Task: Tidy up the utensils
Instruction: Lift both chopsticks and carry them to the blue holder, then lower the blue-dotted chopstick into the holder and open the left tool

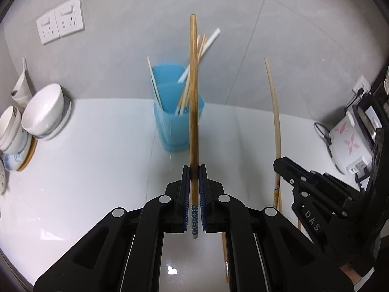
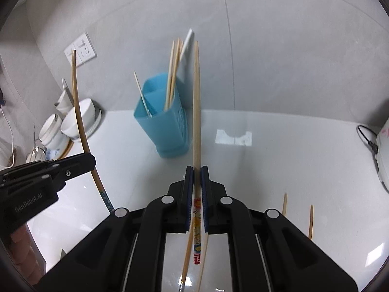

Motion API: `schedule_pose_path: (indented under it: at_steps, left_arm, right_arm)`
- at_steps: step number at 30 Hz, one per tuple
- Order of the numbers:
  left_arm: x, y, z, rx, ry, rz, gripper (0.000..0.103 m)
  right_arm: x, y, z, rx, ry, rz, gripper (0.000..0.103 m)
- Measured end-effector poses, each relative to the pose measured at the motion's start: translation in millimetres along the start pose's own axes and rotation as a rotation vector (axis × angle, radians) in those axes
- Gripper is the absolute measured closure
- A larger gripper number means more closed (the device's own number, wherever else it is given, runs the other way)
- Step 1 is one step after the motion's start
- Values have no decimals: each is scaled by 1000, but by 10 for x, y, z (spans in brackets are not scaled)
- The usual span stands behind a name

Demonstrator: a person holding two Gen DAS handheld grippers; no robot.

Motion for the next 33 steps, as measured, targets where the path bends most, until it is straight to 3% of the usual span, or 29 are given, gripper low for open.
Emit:
schedule_pose_path:
  at_steps: [16,33]
  left_arm:
    - [251,676,138,34,-5,-84,96]
    - [381,1280,15,14,-16,-163,96]
  right_arm:
    - [126,490,109,7,8,-120,97]
    - [156,937,168,-10,19,-212,97]
Point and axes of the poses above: each gripper's, at about its wrist camera, not at the fingertips, and x roughly against the way its jaws point, z to its left, y to its top, the point moved 3 cm from there along -x, roughly the way its jaws point, and after that the axes turned 1 degree about x, right-handed, at the moved point
